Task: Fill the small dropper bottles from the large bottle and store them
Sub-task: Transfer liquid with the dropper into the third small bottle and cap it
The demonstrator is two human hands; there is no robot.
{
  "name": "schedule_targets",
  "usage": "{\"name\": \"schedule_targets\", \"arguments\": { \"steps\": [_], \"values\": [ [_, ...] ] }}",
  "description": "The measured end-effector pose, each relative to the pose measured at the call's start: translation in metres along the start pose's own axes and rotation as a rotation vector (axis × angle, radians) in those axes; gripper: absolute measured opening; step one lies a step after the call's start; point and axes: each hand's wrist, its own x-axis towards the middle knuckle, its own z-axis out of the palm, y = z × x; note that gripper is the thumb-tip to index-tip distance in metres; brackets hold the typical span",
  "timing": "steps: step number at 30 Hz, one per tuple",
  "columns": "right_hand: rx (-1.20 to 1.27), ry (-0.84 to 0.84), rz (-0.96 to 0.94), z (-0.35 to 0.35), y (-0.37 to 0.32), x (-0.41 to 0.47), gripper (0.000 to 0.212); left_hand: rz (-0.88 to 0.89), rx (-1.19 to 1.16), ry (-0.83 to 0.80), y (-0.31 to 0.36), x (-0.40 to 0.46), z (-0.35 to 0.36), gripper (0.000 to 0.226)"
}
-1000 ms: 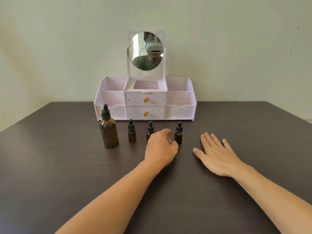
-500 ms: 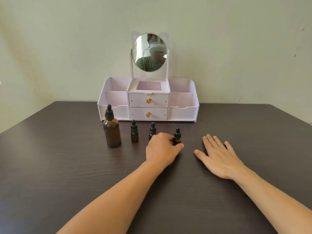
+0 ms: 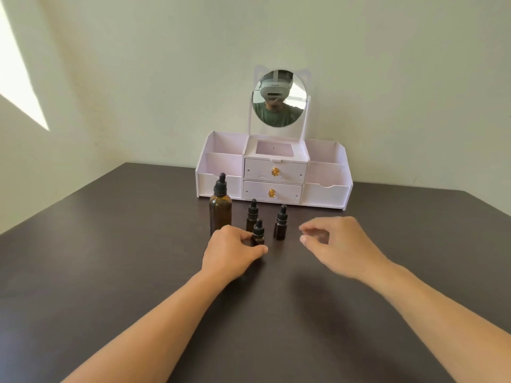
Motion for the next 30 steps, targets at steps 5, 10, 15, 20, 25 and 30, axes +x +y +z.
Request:
{"name": "schedule_targets", "arguments": {
  "steps": [5, 10, 15, 20, 25, 30],
  "values": [
    [0.053, -0.027, -0.156, 0.014, -0.060, 0.033, 0.021, -0.017, 0.068, 0.082, -0.021, 0.001, -0.019, 0.036],
    [-0.026, -0.171, -0.153, 0.033, -0.090, 0.060, 0.033, 0.005, 0.048, 0.092, -0.035, 0.002, -0.024, 0.024],
    [-0.241, -0.215, -0.129, 0.045, -0.101, 0.072, 0.034, 0.029, 0.036, 0.090, -0.038, 0.004, -0.023, 0.025],
    [-0.314, -0.211, -0.185, 0.049, -0.109, 0.071, 0.020, 0.058, 0.116, 0.083, -0.038, 0.006, -0.021, 0.029],
    [-0.325, -0.307, -0.273, 0.044, -0.110, 0.071, 0.016, 0.071, 0.143, 0.080, -0.037, 0.005, -0.020, 0.025],
    [-0.221, -0.379, -0.282, 0.036, -0.105, 0.076, 0.043, 0.077, 0.153, 0.088, -0.037, 0.004, -0.021, 0.034]
  ]
}}
